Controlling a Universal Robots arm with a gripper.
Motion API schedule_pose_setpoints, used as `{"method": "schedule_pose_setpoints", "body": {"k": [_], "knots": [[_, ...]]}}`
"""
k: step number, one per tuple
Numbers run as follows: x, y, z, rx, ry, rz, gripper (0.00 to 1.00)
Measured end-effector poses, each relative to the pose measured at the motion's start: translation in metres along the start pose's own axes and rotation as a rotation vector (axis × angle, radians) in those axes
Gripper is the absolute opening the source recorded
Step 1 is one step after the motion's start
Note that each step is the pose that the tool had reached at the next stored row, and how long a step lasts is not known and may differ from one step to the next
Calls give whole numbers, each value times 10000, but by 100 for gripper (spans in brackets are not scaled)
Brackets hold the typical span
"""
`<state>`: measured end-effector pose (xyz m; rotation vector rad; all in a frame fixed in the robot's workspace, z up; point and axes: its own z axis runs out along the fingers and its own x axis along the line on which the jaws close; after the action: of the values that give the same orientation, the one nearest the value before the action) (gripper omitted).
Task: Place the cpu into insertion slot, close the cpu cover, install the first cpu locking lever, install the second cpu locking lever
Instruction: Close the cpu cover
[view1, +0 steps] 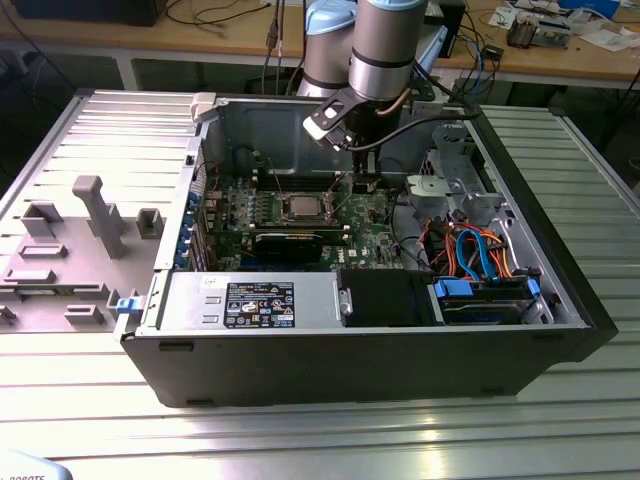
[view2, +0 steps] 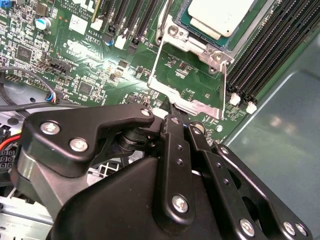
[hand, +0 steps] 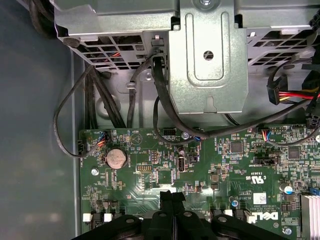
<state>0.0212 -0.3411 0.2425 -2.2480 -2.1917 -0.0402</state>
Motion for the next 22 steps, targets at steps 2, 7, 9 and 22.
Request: {"method": "schedule_pose_setpoints", "body": {"k": [2, 7, 9, 22], "knots": [[0, -1, 1, 0, 0, 0, 11], [0, -9, 3, 0, 0, 1, 11], [0, -12, 3, 0, 0, -2, 11], [-1, -52, 4, 0, 0, 0, 11]]}}
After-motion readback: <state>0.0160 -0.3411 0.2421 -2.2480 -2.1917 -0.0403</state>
